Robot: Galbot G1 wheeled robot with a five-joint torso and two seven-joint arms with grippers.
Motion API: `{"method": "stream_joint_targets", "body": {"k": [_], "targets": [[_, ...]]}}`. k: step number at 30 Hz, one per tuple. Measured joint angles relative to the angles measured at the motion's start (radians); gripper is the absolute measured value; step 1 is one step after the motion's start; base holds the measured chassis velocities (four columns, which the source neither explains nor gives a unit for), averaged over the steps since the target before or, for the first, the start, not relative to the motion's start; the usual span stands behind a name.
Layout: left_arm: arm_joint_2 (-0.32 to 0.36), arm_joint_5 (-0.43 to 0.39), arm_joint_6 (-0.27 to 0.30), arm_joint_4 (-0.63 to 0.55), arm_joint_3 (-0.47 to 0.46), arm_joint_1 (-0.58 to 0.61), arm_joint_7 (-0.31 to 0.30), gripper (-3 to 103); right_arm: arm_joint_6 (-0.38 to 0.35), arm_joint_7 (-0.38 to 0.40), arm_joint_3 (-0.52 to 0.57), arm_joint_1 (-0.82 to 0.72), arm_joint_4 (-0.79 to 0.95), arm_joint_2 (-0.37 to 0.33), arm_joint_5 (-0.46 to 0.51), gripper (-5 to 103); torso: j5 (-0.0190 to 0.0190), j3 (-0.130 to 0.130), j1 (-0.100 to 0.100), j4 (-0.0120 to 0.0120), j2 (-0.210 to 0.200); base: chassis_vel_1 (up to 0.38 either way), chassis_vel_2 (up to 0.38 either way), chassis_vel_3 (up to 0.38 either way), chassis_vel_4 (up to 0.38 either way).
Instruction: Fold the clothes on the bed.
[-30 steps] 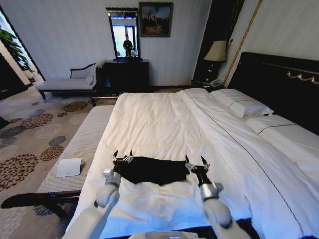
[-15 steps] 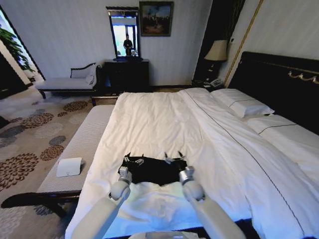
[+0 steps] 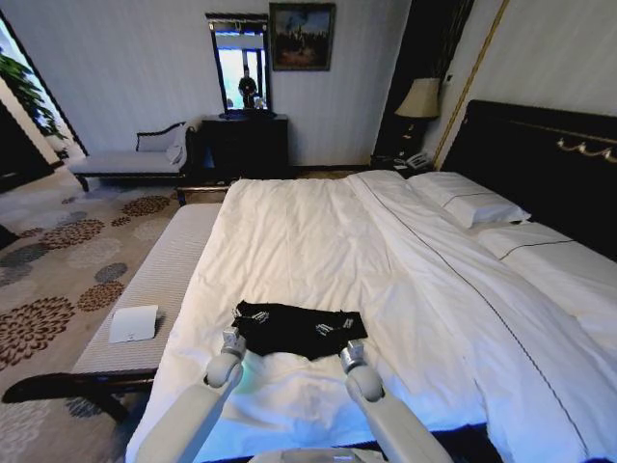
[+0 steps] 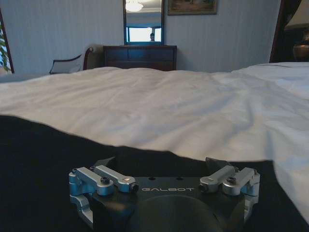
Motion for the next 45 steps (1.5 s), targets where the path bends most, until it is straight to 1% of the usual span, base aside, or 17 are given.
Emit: {"method": "stream_joint_targets", "body": {"k": [3, 5, 7, 11, 15, 16, 17, 21, 22, 25, 26, 29, 30, 31, 34, 41, 45], "targets": [[0.0, -0.025, -0.003, 0.009, -0.033, 0.003, 0.012, 100, 0.031, -0.001, 0.024, -0.019, -0.015, -0.008, -0.052, 100, 0.0003, 0.0, 0.0, 0.0001, 0.0, 0.0, 0.0, 0.0, 0.0], [0.003, -0.029, -0.005, 0.01, -0.041, 0.006, 0.015, 100, 0.036, -0.001, 0.032, -0.026, -0.014, -0.013, -0.058, 100, 0.0, 0.0, 0.0, 0.0001, 0.0, 0.0, 0.0, 0.0, 0.0], [0.018, -0.028, -0.012, 0.0, -0.057, 0.018, 0.016, 100, 0.037, 0.004, 0.046, -0.043, 0.006, -0.021, -0.053, 100, 0.0002, 0.0, 0.0, 0.0, 0.0, 0.0, 0.0, 0.0, 0.0], [0.032, -0.019, -0.018, -0.061, -0.094, 0.059, 0.016, 100, 0.019, 0.028, 0.072, -0.072, 0.082, -0.031, 0.003, 100, 0.0, 0.0, 0.0, 0.0, 0.0, 0.0, 0.0, 0.0, 0.0], [0.048, 0.005, -0.031, -0.15, -0.152, 0.134, 0.01, 100, -0.021, 0.05, 0.12, -0.107, 0.183, -0.05, 0.142, 100, -0.0001, 0.0, 0.0, -0.0001, 0.0, 0.0, 0.0, 0.0, 0.0], [0.048, 0.005, -0.031, -0.15, -0.152, 0.134, 0.01, 100, -0.021, 0.05, 0.12, -0.107, 0.183, -0.05, 0.142, 100, -0.0001, 0.0, 0.0, -0.0001, 0.0, 0.0, 0.0, 0.0, 0.0], [0.052, 0.021, -0.035, -0.18, -0.175, 0.164, -0.002, 100, -0.037, 0.05, 0.139, -0.117, 0.206, -0.058, 0.179, 100, 0.0002, 0.0, 0.0, 0.0001, 0.0, 0.0, 0.0, 0.0, 0.0], [0.058, 0.05, -0.035, -0.254, -0.227, 0.24, -0.021, 100, -0.06, 0.044, 0.187, -0.139, 0.243, -0.081, 0.222, 100, 0.0001, 0.0, 0.0, 0.0001, 0.0, 0.0, 0.0, 0.0, 0.0], [0.057, 0.059, -0.035, -0.284, -0.244, 0.267, -0.025, 100, -0.081, 0.038, 0.206, -0.151, 0.263, -0.093, 0.252, 100, 0.0003, 0.0, 0.0, 0.0001, 0.0, 0.0, 0.0, 0.0, 0.0], [0.053, 0.08, -0.035, -0.39, -0.296, 0.355, -0.033, 100, -0.171, 0.015, 0.249, -0.182, 0.322, -0.139, 0.397, 100, 0.0001, 0.0, 0.0, 0.0, 0.0, 0.0, 0.0, 0.0, 0.0], [0.053, 0.08, -0.035, -0.39, -0.296, 0.355, -0.033, 100, -0.171, 0.015, 0.249, -0.182, 0.322, -0.139, 0.397, 100, 0.0001, 0.0, 0.0, 0.0, 0.0, 0.0, 0.0, 0.0, 0.0], [0.052, 0.084, -0.033, -0.478, -0.34, 0.428, -0.032, 100, -0.276, -0.044, 0.288, -0.196, 0.358, -0.184, 0.625, 100, 0.0, 0.0, 0.0, 0.0, 0.0, 0.0, 0.0, 0.0, 0.0], [0.052, 0.084, -0.032, -0.501, -0.351, 0.447, -0.032, 100, -0.3, -0.065, 0.297, -0.196, 0.361, -0.192, 0.674, 100, 0.0001, 0.0, 0.0, 0.0, 0.0, 0.0, 0.0, 0.0, 0.0], [0.052, 0.084, -0.032, -0.501, -0.351, 0.447, -0.032, 100, -0.3, -0.065, 0.297, -0.196, 0.361, -0.192, 0.674, 100, 0.0001, 0.0, 0.0, 0.0, 0.0, 0.0, 0.0, 0.0, 0.0], [0.051, 0.081, -0.025, -0.569, -0.379, 0.5, -0.03, 100, -0.378, -0.113, 0.314, -0.186, 0.346, -0.208, 0.817, 100, 0.0001, 0.0, 0.0, 0.0001, 0.0, 0.0, 0.0, 0.0, 0.0], [0.039, 0.082, -0.008, -0.682, -0.423, 0.587, -0.027, 100, -0.448, -0.115, 0.315, -0.151, 0.275, -0.2, 0.941, 100, 0.0003, 0.0, 0.0, 0.0002, 0.0, 0.0, 0.0, 0.0, 0.0], [0.036, 0.083, -0.004, -0.695, -0.428, 0.596, -0.028, 100, -0.474, -0.111, 0.309, -0.139, 0.249, -0.199, 0.958, 100, 0.0001, 0.0, 0.0, 0.0, 0.0, 0.0, 0.0, 0.0, 0.0]]}}
